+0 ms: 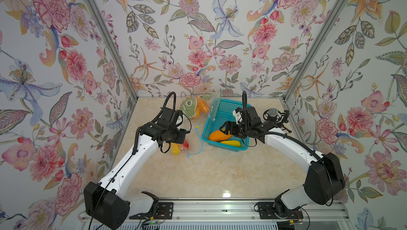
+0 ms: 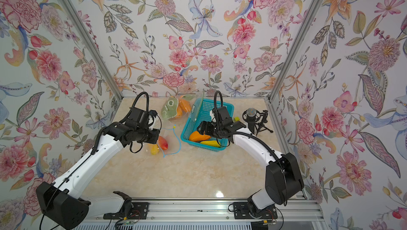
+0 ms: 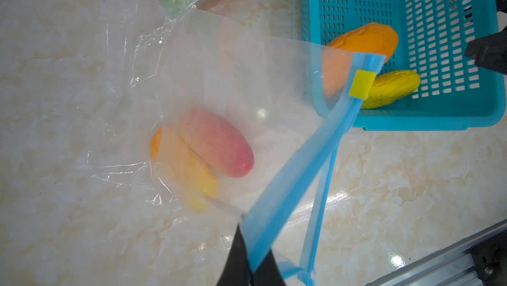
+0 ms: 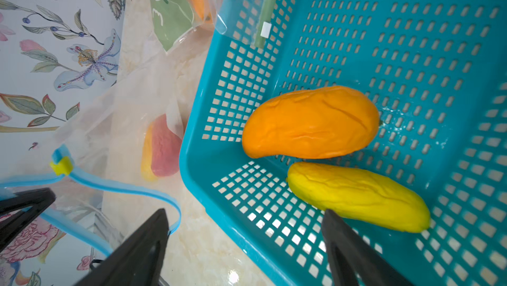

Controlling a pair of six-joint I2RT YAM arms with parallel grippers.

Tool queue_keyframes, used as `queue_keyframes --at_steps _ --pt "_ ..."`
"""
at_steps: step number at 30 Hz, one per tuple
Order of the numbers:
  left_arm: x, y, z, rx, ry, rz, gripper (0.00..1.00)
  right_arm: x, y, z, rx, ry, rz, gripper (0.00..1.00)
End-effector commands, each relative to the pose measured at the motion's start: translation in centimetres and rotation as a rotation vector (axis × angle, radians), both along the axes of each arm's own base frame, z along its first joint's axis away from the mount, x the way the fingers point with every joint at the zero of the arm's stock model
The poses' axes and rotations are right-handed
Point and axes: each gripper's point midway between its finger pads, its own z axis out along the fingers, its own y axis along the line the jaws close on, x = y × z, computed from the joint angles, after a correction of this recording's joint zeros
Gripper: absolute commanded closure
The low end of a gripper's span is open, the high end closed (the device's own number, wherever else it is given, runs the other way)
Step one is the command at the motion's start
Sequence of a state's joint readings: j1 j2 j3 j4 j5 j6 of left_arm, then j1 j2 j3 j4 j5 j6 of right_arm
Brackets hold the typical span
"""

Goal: Place the mango in a zip-top bag and seal the zipper
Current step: Pick up the mango from the basket.

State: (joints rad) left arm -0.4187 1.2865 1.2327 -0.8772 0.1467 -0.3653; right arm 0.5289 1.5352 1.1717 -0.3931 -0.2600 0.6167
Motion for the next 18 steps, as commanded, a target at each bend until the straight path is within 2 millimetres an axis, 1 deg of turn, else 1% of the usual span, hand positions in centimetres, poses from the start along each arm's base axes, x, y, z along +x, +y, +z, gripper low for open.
queue_keyframes --at_steps 1,6,8,10,13,18 --pt "0.3 0.3 0.3 0.002 -0.014 0.004 1.0 0.8 -1.5 -2.8 -0.05 0.059 -0.086 0.13" --pt "0.2 0.2 0.2 -0.003 -0.017 0.0 1.0 1.7 -2.5 -5.1 -0.022 0.119 -0.176 0.12" --pt "0.2 0.3 0.3 -0.002 -0.018 -0.001 1.0 2.0 -2.5 -5.9 0.009 0.139 -0.194 0.12" --pt "0.2 0.4 0.1 0.004 -0.018 0.001 1.0 2.5 -2.5 -6.8 0.004 0.155 -0.205 0.12" --pt "0.1 0.4 0.0 0.007 -0.016 -0.003 1.0 3.4 -1.7 -7.9 0.045 0.196 -0.212 0.12" --pt "0.0 0.5 0.0 0.01 -0.018 0.003 1.0 4.6 -0.4 -8.8 0.076 0.21 -0.214 0.11"
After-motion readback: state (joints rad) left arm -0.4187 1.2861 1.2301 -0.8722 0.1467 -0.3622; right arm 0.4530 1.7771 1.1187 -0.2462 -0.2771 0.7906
